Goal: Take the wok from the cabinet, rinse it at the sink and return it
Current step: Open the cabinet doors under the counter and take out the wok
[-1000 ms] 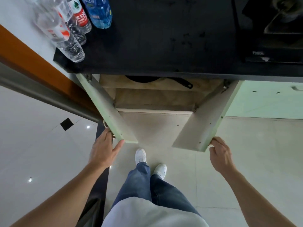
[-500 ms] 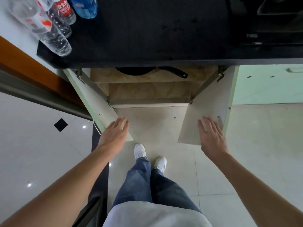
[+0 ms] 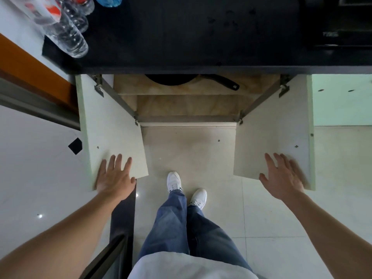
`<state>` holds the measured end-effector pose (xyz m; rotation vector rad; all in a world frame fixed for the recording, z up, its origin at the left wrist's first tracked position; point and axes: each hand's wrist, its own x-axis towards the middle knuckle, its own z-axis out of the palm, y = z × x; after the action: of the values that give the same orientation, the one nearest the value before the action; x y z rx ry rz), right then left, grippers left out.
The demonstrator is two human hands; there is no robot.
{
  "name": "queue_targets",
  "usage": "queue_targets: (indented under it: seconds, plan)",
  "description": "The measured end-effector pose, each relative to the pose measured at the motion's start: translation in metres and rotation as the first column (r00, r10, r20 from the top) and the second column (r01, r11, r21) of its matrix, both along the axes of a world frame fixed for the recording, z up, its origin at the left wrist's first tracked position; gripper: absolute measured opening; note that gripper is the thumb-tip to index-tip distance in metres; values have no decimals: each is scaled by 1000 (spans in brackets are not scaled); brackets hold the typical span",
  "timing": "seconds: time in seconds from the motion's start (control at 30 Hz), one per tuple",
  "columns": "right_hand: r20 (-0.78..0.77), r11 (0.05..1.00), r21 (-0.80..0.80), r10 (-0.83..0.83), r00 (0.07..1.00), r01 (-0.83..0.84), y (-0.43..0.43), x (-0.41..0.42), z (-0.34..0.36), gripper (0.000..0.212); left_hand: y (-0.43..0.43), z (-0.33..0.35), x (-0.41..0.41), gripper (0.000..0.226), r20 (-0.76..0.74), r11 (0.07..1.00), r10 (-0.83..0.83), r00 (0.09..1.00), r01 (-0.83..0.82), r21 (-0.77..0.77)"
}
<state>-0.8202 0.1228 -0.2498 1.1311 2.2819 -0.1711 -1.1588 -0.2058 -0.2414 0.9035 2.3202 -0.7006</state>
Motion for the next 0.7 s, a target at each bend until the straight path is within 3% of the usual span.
queue_targets:
  seconds: [0.17, 0.3, 0.5, 0.7]
  plan:
    - [37, 999, -1, -33, 999, 33, 3, -2, -1, 75, -16, -4, -12, 70, 13, 998, 52, 999, -53, 45]
    - [-5, 999, -19, -30, 1000, 30, 0, -28, -6, 74, 10, -6, -11, 68, 71, 981, 78, 994, -89, 170]
    - [-214, 999, -24, -42, 976, 38, 9, -90, -17, 67, 93, -16, -9, 60, 129, 872, -18, 991, -47, 487]
    - [-450, 996, 39, -49, 892, 74, 56, -148, -55, 57, 178, -65, -6, 63, 96, 803, -204, 974, 110, 585]
